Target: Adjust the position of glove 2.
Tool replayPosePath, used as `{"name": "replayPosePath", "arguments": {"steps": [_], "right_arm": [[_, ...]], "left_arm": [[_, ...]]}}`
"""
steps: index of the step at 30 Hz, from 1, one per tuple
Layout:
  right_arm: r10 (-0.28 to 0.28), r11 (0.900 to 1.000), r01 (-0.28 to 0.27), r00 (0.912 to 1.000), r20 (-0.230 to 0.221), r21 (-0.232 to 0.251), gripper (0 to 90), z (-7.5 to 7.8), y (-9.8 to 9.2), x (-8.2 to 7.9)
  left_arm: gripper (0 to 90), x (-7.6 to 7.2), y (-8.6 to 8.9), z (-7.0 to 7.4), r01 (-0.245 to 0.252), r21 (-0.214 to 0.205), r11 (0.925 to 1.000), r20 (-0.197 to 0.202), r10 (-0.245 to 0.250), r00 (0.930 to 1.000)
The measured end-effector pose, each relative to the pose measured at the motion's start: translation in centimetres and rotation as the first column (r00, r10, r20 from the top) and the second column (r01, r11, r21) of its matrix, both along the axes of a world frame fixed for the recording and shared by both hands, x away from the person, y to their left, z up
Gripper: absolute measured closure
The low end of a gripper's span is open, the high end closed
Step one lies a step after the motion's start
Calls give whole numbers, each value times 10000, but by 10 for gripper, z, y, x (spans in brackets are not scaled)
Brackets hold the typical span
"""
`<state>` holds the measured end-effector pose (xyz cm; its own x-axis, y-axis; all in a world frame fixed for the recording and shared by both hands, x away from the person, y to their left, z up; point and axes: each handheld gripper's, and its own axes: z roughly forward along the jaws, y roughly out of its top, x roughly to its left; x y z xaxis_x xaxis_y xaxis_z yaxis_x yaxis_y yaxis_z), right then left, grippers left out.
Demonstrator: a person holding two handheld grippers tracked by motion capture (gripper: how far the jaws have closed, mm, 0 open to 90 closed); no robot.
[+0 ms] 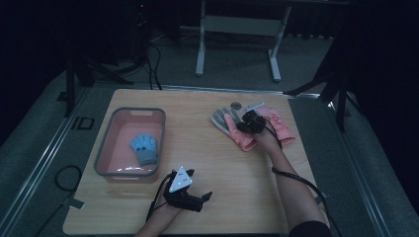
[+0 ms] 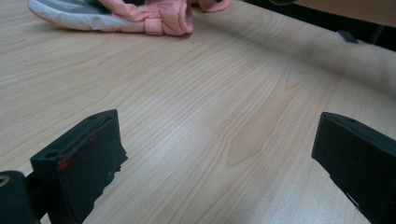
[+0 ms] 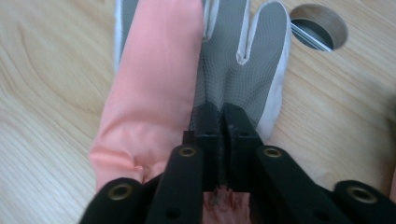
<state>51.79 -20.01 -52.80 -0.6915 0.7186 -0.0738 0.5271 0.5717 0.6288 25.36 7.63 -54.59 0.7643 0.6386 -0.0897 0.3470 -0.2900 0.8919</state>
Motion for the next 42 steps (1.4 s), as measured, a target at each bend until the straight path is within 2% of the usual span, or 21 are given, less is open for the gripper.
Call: {"name": "replayPosePath", "arguments": {"steps": [4, 7, 10, 13, 14, 17, 20, 22, 23, 24, 25, 26, 27, 31, 32, 34, 37, 38, 39, 41, 42], "right_arm": [[-1083, 9925, 1098, 9937, -287, 536, 882, 13, 4, -10], [-1794, 9815, 1800, 9837, -147, 655, 883, 28, 9, -26], [-2087, 9693, 2097, 9777, -215, 1284, 883, 42, 12, -45], [-2236, 9624, 2248, 9744, -254, 1524, 883, 50, 15, -58], [-2486, 9550, 2485, 9684, -202, 1621, 883, 57, 17, -71], [-2887, 9395, 2886, 9570, -268, 1847, 883, 67, 16, -85], [-3375, 9094, 3387, 9401, -476, 2414, 883, 77, 10, -98], [-3515, 9076, 3502, 9355, -368, 2316, 883, 81, 10, -107], [-3672, 8930, 3676, 9287, -519, 2595, 883, 83, 7, -113], [-3721, 8931, 3701, 9272, -424, 2557, 883, 84, 7, -117], [-3824, 8935, 3779, 9235, -304, 2426, 882, 84, 8, -122], [-3925, 8854, 3878, 9191, -346, 2564, 882, 83, 8, -126], [-3902, 8857, 3857, 9200, -357, 2585, 882, 81, 9, -128], [-4092, 8786, 4043, 9118, -358, 2541, 882, 69, 12, -134], [-4330, 8661, 4277, 9005, -391, 2589, 882, 61, 14, -135], [-4512, 8528, 4464, 8911, -482, 2710, 881, 54, 15, -136], [-4739, 8426, 4630, 8801, -297, 2751, 881, 48, 18, -137], [-4973, 8326, 4844, 8673, -226, 2686, 880, 39, 22, -137], [-5089, 8284, 4949, 8607, -166, 2624, 880, 36, 23, -138], [-5182, 8186, 5123, 8538, -508, 2599, 880, 29, 24, -137], [-5182, 8186, 5123, 8538, -508, 2599, 880, 29, 24, -137]], "left_arm": [[20, 0, -2, 0, 20, 213, 9998, 133, -23, 9999], [20, -1, -3, 0, -99, 258, 9996, 198, 94, 9998], [20, -1, -3, 1, -138, 277, 9995, 256, 131, 9996], [21, -2, -4, 0, -166, 438, 9989, 487, 145, 9987], [20, -3, -4, -1, -162, 433, 9989, 558, 137, 9983], [20, -4, -6, -1, -120, 542, 9985, 564, 89, 9984], [21, -5, -6, -2, -83, 626, 9980, 589, 46, 9983], [21, -4, -6, -2, -141, 718, 9973, 577, 100, 9983], [21, -5, -6, -2, -173, 675, 9976, 595, 133, 9981], [20, -5, -5, -2, -212, 634, 9978, 570, 176, 9982], [20, -4, -5, -2, -254, 631, 9977, 540, 220, 9983], [21, -4, -5, -2, -250, 642, 9976, 558, 214, 9982], [20, -4, -5, -1, -265, 654, 9975, 610, 225, 9979], [21, -5, -5, -1, -303, 665, 9973, 669, 258, 9974], [21, -5, -6, -1, -310, 708, 9970, 692, 261, 9973], [21, -5, -6, -2, -300, 704, 9971, 703, 250, 9972], [21, -4, -7, -3, -275, 793, 9965, 653, 224, 9976], [21, -4, -7, -3, -262, 811, 9964, 601, 214, 9980], [21, -4, -7, -3, -246, 800, 9965, 581, 200, 9981], [21, -4, -7, -3, -239, 815, 9964, 577, 192, 9981], [20, -4, -7, -3, -239, 815, 9964, 577, 192, 9981]]}}
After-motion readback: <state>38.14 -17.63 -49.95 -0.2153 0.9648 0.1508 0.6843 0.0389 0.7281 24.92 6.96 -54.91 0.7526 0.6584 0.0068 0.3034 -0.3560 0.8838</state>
